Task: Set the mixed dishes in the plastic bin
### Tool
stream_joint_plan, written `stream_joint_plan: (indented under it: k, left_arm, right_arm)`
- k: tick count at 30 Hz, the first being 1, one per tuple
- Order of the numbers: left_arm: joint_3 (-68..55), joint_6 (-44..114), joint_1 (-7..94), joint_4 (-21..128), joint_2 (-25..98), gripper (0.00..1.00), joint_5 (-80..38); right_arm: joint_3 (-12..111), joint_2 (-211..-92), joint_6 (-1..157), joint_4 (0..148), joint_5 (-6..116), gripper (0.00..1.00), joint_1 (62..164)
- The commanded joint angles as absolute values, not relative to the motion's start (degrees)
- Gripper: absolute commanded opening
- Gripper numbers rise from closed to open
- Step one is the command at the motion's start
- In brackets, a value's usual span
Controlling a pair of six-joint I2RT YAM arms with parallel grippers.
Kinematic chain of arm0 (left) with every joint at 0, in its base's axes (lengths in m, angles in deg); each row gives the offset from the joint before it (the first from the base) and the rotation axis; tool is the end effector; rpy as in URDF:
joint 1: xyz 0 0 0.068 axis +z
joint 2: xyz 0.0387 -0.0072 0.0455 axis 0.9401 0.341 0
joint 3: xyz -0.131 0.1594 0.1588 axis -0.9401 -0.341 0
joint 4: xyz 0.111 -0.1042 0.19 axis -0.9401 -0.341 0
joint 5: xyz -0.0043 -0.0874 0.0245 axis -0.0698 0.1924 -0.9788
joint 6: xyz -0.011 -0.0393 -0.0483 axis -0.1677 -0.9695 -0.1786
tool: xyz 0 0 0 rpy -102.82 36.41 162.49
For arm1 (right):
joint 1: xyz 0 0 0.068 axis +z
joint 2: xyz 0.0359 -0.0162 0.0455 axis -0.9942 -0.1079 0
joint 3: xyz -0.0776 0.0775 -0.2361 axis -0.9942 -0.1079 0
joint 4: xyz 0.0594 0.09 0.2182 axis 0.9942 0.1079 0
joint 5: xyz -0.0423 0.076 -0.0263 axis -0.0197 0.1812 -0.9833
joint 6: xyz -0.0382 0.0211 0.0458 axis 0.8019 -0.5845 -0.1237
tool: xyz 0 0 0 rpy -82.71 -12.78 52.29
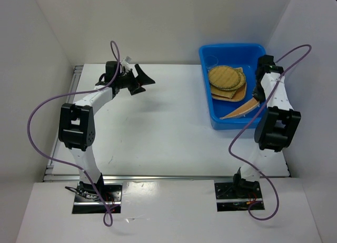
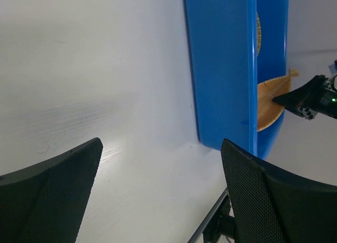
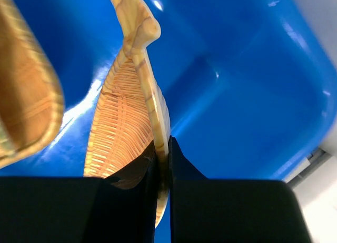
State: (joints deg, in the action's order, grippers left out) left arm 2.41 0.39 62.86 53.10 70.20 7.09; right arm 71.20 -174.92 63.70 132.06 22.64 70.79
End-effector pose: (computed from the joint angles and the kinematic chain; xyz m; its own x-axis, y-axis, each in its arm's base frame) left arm 0.4249 -0.0826 0.2459 -0.7598 -0.4948 -0.4218 0.1081 0.5435 -0.8324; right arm 0.3495 -0.1015 0.2770 -0.6989 0.4986 -0.5127 0.6652 0.7165 -0.2101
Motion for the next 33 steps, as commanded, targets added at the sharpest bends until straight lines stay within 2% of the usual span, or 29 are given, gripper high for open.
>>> stream_joint_plan:
  k: [1, 10, 14, 15, 21, 27, 28, 33]
  left_arm:
    - [2.08, 1.1, 63.47, 55.67, 69.14, 1.0, 8.83]
    - [1.55, 1.1, 64.0, 56.2, 69.14, 1.0, 8.83]
    - [1.02, 0.57, 64.0, 56.2, 69.14, 1.0, 8.83]
    - [1.02, 0.57, 64.0, 56.2, 69.14, 1.0, 8.83]
    - [1.02, 0.57, 65.05, 56.72, 69.14, 1.0, 8.83]
    - [1.02, 0.05, 65.58, 56.72, 69.14, 1.0, 8.83]
    - [1.02, 0.05, 66.1, 56.72, 69.14, 1.0, 8.83]
    - [1.02, 0.05, 66.63, 57.25, 70.19, 1.0, 9.36]
  right_arm:
    - [72.59, -177.23, 63.25, 133.67, 21.74, 0.02, 70.45]
    - [78.39, -184.97, 63.77, 133.67, 23.33, 0.02, 70.45]
    - [79.1, -186.29, 64.3, 133.67, 23.33, 0.06, 70.45]
    - [79.1, -186.82, 64.3, 133.67, 22.81, 0.12, 70.45]
    - [80.77, -190.33, 64.83, 133.67, 22.81, 0.2, 70.45]
    - [81.3, -190.95, 64.83, 134.2, 22.1, 0.37, 70.45]
    - [81.3, -190.43, 64.83, 134.2, 22.1, 0.44, 70.45]
    - [81.3, -186.83, 64.83, 135.25, 20.7, 0.51, 70.45]
